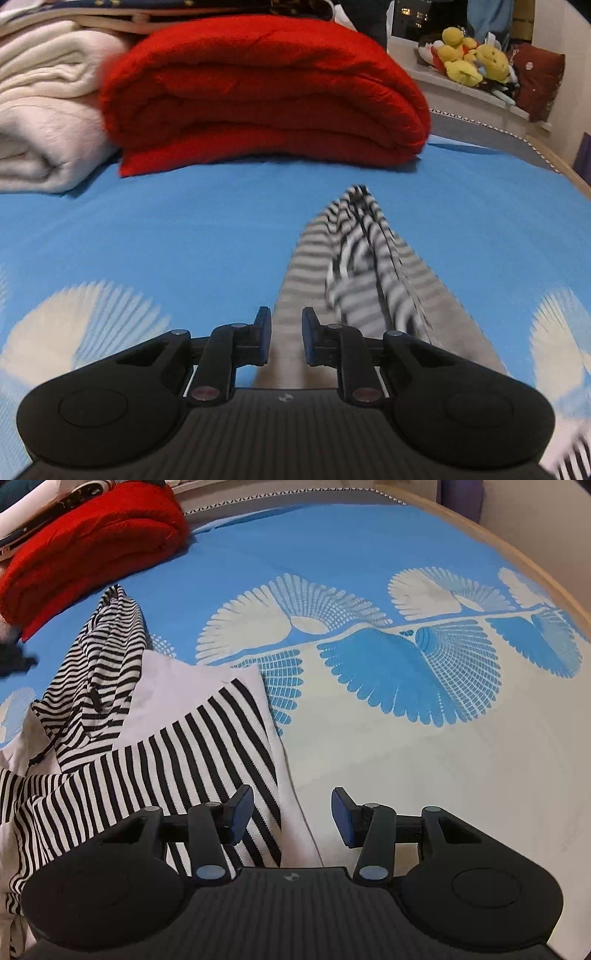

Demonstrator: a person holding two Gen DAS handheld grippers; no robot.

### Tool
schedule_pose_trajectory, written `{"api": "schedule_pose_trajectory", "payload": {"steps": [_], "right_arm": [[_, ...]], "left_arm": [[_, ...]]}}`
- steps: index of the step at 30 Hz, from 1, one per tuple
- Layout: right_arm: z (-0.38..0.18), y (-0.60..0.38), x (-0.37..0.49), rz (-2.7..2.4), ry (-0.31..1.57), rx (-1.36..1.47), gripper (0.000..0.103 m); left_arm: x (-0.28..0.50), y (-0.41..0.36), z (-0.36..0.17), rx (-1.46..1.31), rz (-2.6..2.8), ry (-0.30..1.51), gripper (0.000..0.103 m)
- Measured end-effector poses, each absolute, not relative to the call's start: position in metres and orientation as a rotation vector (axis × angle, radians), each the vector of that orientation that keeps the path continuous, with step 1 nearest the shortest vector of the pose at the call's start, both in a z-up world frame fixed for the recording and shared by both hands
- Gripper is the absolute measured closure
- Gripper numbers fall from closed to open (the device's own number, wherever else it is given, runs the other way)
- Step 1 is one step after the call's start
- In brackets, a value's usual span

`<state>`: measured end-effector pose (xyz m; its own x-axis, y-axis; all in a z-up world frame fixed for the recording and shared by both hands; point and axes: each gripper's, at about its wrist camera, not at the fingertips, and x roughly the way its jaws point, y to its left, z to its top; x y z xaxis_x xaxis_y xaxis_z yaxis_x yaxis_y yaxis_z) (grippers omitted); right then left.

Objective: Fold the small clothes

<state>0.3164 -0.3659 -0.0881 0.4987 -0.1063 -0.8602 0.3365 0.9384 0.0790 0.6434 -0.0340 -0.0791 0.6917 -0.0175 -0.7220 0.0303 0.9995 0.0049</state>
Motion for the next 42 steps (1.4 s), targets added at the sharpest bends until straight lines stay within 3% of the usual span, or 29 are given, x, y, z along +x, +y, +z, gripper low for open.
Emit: {"api": "schedule_pose_trajectory", "payload": {"steps": [4, 8, 12, 13, 15, 16, 20, 26, 32, 38, 40, 42], "right_arm": [[-0.091, -0.359, 0.319, -0.234, 1.030, 0.218, 0.054], [-0.099, -0.360, 0.322, -0.230, 1.051, 0.169, 0.054], [-0.103, -0.367, 0.324, -0.263, 1.058, 0.157, 0.054], [-0.105, -0.366, 0.325, -0.266, 1.060, 0.152, 0.054], [-0.107, -0.362, 0.326, -0.257, 1.066, 0.155, 0.054], [-0.108, -0.360, 0.326, -0.252, 1.069, 0.155, 0.054], [-0.103, -0.357, 0.329, -0.249, 1.061, 0.159, 0.054], [-0.082, -0.351, 0.332, -0.230, 1.006, 0.216, 0.054], [-0.060, -0.354, 0.327, -0.235, 0.950, 0.308, 0.054], [-0.044, -0.364, 0.311, -0.272, 0.856, 0.407, 0.054], [-0.045, -0.366, 0.309, -0.298, 0.858, 0.427, 0.054], [-0.045, -0.367, 0.308, -0.292, 0.848, 0.453, 0.054]], "left_arm": [[0.704, -0.038, -0.097, -0.017, 0.002, 0.814, 0.080], [0.742, -0.053, -0.112, 0.045, 0.008, 0.822, 0.058], [0.762, -0.061, -0.127, 0.049, -0.013, 0.882, 0.056], [0.766, -0.064, -0.134, 0.065, -0.024, 0.919, 0.057], [0.766, -0.070, -0.140, 0.139, -0.043, 0.933, 0.081], [0.764, -0.073, -0.138, 0.162, -0.059, 0.923, 0.101], [0.742, -0.075, -0.115, 0.197, -0.080, 0.855, 0.102], [0.640, -0.084, -0.053, 0.264, -0.214, 0.684, 0.102], [0.430, -0.079, -0.004, 0.432, -0.555, 0.473, 0.102], [0.276, -0.022, -0.020, 0.435, -0.718, 0.715, 0.098], [0.268, -0.009, -0.020, 0.391, -0.624, 0.771, 0.097], [0.280, -0.004, -0.014, 0.300, -0.488, 0.781, 0.088]]}}
